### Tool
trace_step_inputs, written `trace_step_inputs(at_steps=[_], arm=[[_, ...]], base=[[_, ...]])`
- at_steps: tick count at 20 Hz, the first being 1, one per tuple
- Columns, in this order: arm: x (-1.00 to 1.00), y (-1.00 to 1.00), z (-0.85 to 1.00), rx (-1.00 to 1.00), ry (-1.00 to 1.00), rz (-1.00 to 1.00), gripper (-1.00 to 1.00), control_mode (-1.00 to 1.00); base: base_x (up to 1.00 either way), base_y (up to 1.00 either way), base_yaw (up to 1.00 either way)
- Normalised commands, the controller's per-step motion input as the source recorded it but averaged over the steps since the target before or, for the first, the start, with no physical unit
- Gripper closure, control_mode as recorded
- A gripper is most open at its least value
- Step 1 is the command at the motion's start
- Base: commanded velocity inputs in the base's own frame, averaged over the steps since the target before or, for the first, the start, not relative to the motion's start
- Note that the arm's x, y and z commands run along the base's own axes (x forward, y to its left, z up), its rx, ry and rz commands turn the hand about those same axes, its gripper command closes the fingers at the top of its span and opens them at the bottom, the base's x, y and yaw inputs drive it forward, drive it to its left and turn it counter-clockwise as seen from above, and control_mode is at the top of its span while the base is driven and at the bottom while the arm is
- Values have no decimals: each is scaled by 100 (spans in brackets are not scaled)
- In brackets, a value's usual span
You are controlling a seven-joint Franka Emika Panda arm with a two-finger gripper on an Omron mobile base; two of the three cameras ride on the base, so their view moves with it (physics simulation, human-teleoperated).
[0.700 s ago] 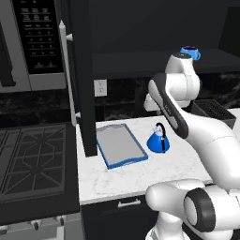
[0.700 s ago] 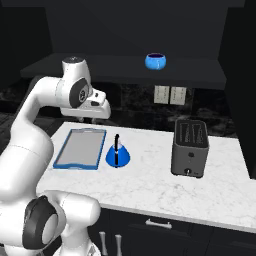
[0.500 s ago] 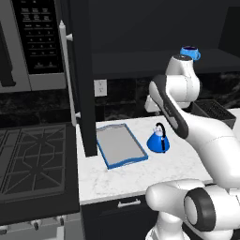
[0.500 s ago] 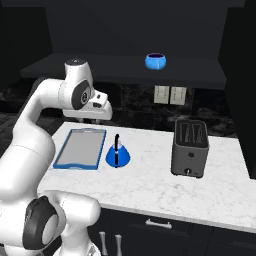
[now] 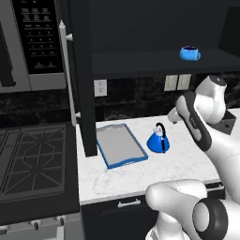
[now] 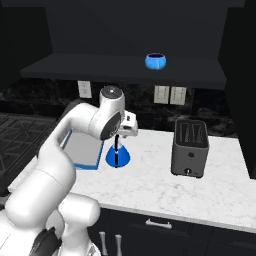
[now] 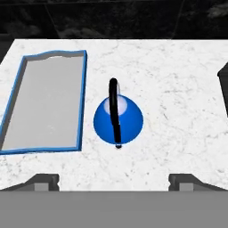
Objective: Pick the kettle from the counter and place it on the tray. Then pick the mug from the cabinet and place it on the tray. Then close the cabinet doors.
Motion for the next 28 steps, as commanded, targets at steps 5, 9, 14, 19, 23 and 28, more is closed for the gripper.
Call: trace_step_inputs(at_steps=[5, 9, 14, 19, 23, 28], arm=[[47, -5, -29, 1, -3, 5, -100, -100], [80, 28, -27, 0, 5, 1, -100, -100], [69, 12, -31, 0, 17, 1, -100, -100], [29, -3, -21, 2, 8, 3, -100, -100], [17, -1, -16, 1, 1, 2, -100, -100], [9, 0, -31, 0, 0, 2, -100, -100]], base=[[0, 0, 0], [0, 0, 0], [0, 0, 0], [0, 0, 0], [0, 0, 0], [0, 0, 0]])
